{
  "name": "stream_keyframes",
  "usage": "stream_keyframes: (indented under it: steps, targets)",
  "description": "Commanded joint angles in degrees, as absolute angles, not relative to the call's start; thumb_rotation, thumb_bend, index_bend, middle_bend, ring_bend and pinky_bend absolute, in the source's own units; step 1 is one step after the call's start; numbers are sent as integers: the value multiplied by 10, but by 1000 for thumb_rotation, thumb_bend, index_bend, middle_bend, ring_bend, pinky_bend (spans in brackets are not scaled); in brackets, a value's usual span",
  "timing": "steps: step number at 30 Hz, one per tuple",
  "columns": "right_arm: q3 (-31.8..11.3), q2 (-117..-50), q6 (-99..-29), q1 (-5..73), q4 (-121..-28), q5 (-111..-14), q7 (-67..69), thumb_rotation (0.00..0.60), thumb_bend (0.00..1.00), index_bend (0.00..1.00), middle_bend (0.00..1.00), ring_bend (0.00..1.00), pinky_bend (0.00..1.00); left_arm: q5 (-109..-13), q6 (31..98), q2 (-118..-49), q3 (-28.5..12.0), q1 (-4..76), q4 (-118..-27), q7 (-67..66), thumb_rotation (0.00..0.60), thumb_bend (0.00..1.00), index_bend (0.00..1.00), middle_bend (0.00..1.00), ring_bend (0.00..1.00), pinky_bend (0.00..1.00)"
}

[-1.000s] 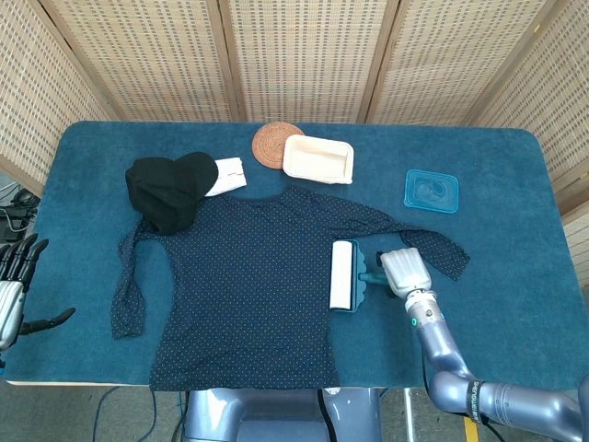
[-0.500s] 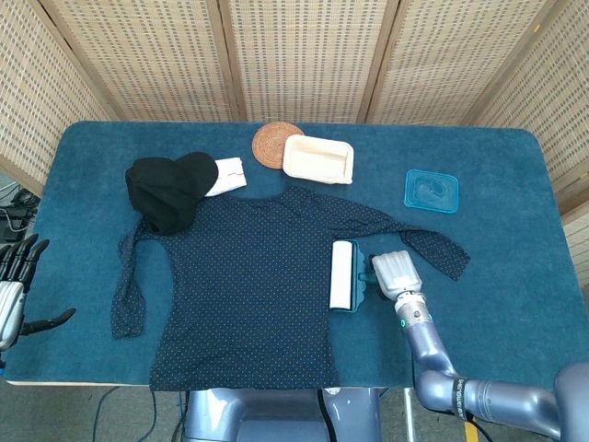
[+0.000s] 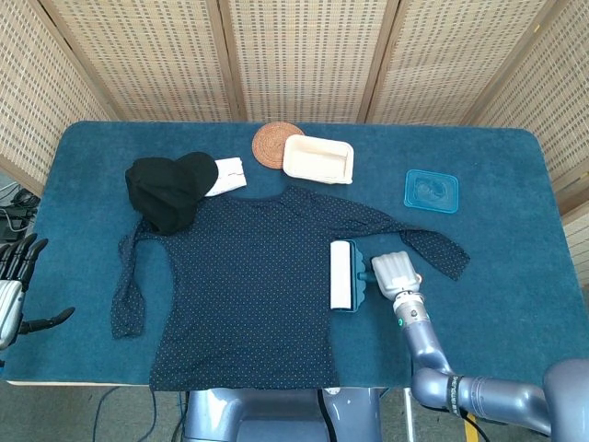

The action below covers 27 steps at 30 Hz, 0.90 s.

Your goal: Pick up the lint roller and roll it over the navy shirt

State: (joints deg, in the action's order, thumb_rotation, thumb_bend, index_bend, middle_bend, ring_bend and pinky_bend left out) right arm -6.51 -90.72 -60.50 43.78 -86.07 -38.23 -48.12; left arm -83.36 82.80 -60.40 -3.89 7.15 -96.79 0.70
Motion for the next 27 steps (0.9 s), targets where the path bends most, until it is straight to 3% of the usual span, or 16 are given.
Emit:
stream_keyframes:
  steps: [1, 9, 14, 20, 27]
  targets:
    - [-66, -896, -610, 438, -873, -395, -476, 600, 811, 689, 1000, 1000, 1000, -833, 827, -604, -39, 72, -968, 8, 600, 0, 0, 0, 0, 0]
    - [-80, -849, -632, 463, -951, -423, -512, 600, 818, 728, 1000, 1000, 1000, -830, 821, -601, -40, 75, -967, 16, 600, 0, 0, 0, 0, 0]
    - [-109, -843, -653, 513, -1002, -378, -596, 600, 817, 729, 1000, 1000, 1000, -822, 813, -597, -43, 78, -962, 32, 600, 0, 0, 0, 0, 0]
    - [-137, -878, -688, 586, -1020, -304, -700, 600, 817, 730, 1000, 1000, 1000, -810, 794, -595, -47, 86, -952, 54, 600, 0, 0, 0, 0, 0]
    - [-142, -949, -712, 655, -989, -248, -775, 600, 817, 737, 1000, 1000, 1000, -803, 777, -593, -49, 92, -943, 71, 600, 0, 0, 0, 0, 0]
